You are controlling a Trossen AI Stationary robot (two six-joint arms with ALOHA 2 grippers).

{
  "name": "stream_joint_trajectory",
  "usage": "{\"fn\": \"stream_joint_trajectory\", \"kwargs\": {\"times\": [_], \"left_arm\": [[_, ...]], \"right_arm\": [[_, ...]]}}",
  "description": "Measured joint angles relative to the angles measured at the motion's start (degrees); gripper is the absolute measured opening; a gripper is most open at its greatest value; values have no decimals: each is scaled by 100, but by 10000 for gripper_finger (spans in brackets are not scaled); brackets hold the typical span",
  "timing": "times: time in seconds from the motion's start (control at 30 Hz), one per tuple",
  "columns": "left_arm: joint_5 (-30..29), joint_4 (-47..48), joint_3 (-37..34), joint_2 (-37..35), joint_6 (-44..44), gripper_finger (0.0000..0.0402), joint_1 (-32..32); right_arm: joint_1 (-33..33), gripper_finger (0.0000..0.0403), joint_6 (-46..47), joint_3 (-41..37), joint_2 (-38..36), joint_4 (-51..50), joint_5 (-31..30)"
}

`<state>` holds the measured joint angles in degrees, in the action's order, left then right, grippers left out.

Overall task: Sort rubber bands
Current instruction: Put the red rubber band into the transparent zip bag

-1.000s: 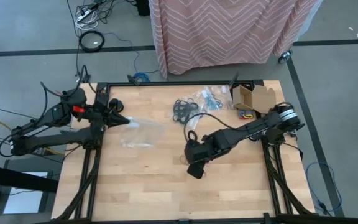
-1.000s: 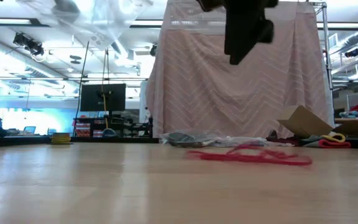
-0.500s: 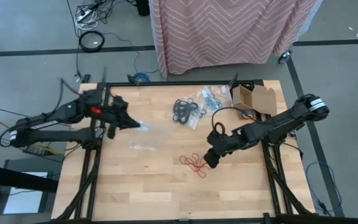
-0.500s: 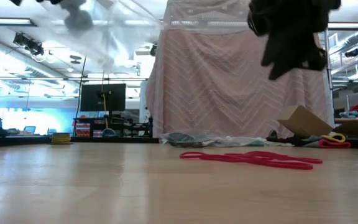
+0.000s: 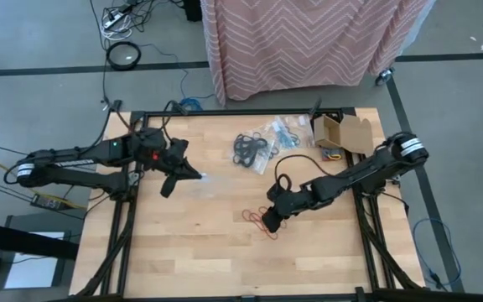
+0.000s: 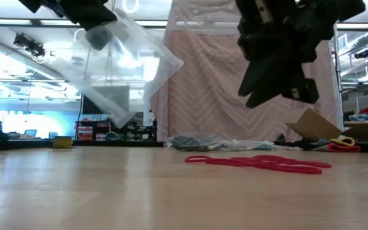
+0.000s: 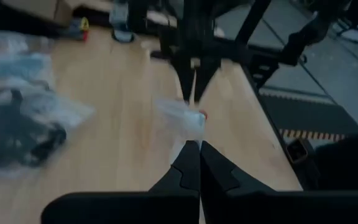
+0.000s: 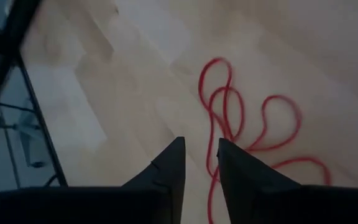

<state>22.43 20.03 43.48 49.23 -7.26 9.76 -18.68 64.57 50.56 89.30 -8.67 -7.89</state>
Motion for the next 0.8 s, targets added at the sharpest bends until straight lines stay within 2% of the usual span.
{"fn": "stream_joint_trajectory", "kwargs": {"times": [0.2, 0.37, 0.5, 0.6, 0.8], "left_arm": [[112, -415, 0, -26, -43, 0, 2], [158, -398, 0, -26, -90, 0, 2], [291, -391, 0, -26, -110, 0, 2], [327, -387, 0, -26, -108, 0, 2], [329, -380, 0, -26, -64, 0, 4]], "right_arm": [[-112, 59, -58, 148, 608, -22, 255], [-234, 42, 27, 154, 939, -125, 391], [-278, 33, 104, 159, 1076, -70, 410], [-271, 12, 306, 158, 1090, -115, 398], [-195, 1, 579, 158, 971, 391, 160]]}}
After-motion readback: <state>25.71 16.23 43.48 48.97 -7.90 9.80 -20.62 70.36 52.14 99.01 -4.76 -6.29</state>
